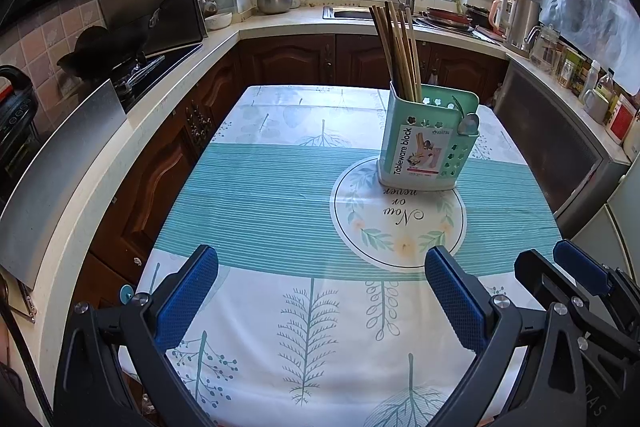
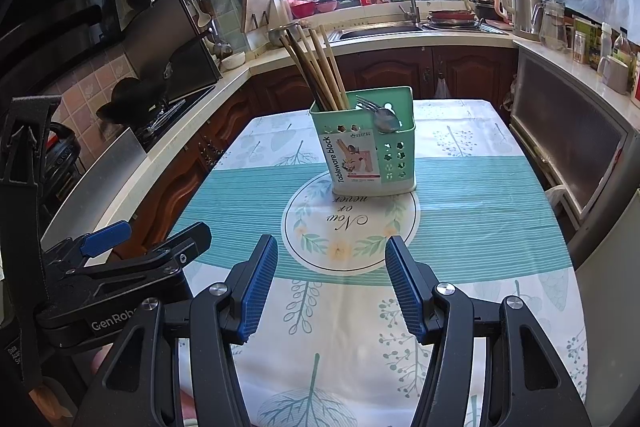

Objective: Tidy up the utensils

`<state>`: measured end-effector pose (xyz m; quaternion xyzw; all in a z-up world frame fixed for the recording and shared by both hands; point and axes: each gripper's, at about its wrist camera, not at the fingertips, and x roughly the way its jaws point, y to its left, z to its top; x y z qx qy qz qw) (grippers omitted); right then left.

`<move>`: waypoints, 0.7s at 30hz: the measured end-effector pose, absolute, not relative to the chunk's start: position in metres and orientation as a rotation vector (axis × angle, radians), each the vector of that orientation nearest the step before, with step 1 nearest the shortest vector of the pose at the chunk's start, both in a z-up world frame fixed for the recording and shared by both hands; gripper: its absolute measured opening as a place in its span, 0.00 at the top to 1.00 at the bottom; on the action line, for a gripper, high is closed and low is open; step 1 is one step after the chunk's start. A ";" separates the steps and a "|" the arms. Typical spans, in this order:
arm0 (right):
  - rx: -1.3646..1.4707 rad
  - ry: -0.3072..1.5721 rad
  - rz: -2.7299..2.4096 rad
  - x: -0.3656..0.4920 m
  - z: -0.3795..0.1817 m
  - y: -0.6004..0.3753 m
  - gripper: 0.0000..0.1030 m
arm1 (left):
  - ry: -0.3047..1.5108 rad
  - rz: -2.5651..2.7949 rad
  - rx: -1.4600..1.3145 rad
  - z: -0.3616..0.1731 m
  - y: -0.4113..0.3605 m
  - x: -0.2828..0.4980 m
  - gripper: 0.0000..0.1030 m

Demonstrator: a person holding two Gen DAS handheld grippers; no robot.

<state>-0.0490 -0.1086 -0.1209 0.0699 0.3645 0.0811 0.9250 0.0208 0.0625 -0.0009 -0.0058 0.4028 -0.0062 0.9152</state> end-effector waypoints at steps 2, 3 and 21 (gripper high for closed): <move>0.143 0.749 0.166 -0.050 -0.122 -0.108 0.44 | 0.830 -0.013 -0.012 -0.001 0.063 0.021 0.01; 0.142 0.749 0.165 -0.051 -0.124 -0.107 0.44 | 0.830 -0.013 -0.012 -0.001 0.063 0.021 0.01; 0.141 0.755 0.168 -0.054 -0.127 -0.104 0.44 | 0.840 0.001 -0.011 -0.004 0.065 0.021 0.01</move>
